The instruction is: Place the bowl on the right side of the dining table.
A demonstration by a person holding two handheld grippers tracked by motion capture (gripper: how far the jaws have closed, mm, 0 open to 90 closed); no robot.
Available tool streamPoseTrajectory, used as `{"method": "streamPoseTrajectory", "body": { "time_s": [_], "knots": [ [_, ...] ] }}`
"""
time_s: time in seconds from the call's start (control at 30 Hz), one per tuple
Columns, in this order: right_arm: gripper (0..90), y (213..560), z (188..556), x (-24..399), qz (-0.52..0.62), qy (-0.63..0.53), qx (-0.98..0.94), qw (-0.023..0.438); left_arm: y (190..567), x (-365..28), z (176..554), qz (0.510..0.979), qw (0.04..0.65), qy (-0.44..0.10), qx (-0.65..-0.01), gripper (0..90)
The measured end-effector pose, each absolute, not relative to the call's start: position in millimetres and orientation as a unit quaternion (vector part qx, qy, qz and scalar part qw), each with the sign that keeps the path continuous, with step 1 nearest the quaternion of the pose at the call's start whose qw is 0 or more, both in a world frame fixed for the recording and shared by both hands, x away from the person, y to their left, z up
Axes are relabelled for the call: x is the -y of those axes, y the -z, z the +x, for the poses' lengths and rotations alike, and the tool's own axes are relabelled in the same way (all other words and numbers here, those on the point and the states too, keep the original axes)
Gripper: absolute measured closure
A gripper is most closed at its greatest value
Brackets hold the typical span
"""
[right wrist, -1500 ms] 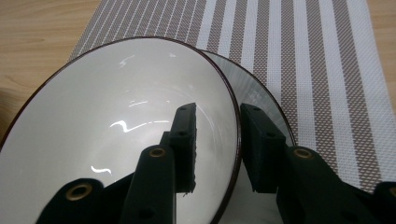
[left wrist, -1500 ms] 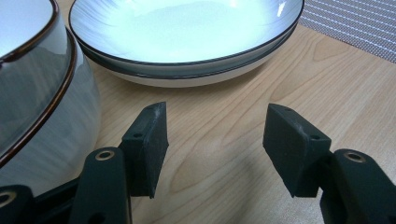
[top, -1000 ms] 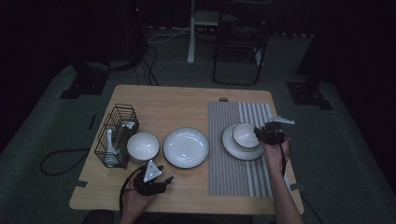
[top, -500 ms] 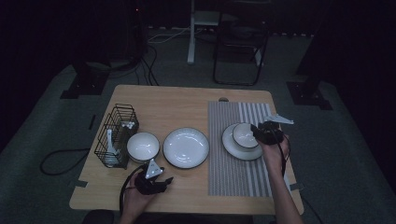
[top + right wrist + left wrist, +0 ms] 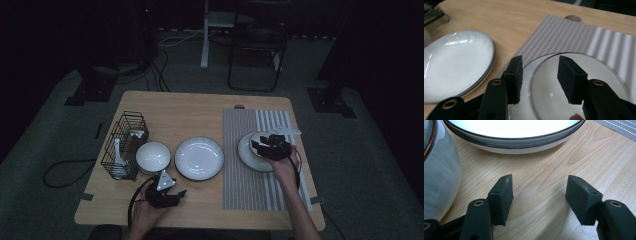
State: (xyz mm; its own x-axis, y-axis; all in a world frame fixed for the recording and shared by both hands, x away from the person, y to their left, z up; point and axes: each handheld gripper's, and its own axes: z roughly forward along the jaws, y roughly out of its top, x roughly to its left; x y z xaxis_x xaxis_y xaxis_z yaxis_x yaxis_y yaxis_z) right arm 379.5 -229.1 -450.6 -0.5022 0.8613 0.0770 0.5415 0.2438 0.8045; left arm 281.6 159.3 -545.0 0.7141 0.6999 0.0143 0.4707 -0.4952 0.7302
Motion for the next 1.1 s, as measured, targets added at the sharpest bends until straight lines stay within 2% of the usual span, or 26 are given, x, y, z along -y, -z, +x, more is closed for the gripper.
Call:
{"method": "streamPoseTrajectory", "body": {
  "time_s": [0.27,0.5,0.73,1.1],
  "knots": [
    [46.3,463.4,364.9,200.0,0.392,-0.407,-0.806,0.175,543.5,-157.5,281.1,0.853,0.358,-0.153,-0.347,36.2],
    [45.3,483.5,351.0,178.0,0.339,-0.392,-0.842,0.147,543.4,-155.6,280.0,0.856,0.354,-0.152,-0.345,30.0],
    [45.4,508.8,337.7,164.8,0.319,-0.379,-0.86,0.126,543.4,-156.0,279.3,0.859,0.353,-0.148,-0.339,28.4],
    [45.4,535.2,322.3,154.8,0.31,-0.371,-0.864,0.144,543.0,-156.6,276.9,0.86,0.351,-0.153,-0.339,28.4]
  ]
}}
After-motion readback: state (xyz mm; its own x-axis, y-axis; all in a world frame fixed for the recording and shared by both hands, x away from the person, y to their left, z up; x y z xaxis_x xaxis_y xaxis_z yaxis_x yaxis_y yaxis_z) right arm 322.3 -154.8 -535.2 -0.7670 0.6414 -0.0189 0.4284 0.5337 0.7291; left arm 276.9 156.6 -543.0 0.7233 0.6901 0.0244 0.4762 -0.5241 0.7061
